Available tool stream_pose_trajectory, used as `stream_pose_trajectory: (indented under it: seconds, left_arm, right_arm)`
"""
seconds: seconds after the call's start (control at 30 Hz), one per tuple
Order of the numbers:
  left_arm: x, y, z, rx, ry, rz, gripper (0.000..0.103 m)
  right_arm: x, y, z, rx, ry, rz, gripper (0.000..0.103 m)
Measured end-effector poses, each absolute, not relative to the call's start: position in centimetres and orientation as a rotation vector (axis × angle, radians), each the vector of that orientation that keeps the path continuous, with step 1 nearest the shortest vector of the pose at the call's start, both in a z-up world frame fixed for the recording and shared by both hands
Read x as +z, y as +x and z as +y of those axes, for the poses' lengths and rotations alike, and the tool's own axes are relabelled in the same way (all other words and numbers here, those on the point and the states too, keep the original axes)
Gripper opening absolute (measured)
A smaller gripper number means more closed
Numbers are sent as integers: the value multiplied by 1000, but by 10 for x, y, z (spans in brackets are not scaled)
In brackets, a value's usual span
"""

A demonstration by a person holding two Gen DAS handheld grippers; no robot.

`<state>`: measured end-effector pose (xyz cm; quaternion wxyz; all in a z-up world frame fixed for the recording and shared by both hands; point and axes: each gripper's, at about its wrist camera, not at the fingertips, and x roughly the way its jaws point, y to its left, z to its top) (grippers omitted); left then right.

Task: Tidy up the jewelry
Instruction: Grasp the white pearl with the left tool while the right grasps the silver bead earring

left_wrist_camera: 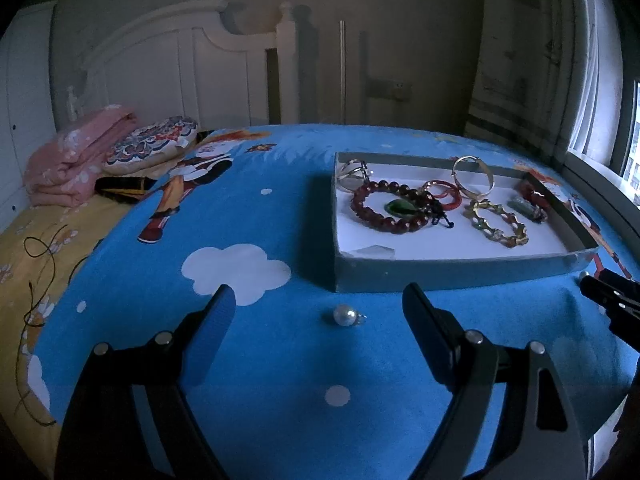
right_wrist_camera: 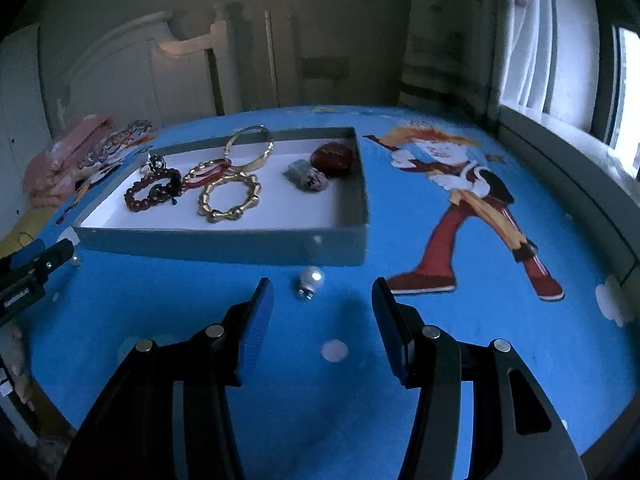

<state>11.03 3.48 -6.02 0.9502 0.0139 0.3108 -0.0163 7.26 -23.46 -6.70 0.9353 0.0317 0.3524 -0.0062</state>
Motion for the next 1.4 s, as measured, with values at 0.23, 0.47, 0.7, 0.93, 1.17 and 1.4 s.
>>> stream_pose_trajectory:
  seconds: [0.23,0.47,0.7,0.93,1.17,1.4]
  left_arm:
    - [-64,120,33,-43,56,681,68]
    - [-72,123,30,-44,75,708,40]
    - [-75,119,26,-59,90,708,24]
    - [-76,116,24,-92,89,700,15]
    - [-81,104,18,-91,113,655,15]
    - [-82,100,18,-95,105,638,15]
  right_arm:
    - [-68,85,-233,-33,71,771,38]
    - [-70,87,-229,-28,47,779,29]
    - [-71,84,-229,-21,43,769,17]
    - [-72,76,-225,3,33,740,13]
    - [-74,66,-224,19,47,703,13]
    - [-76,57,-220,24,47,678,13]
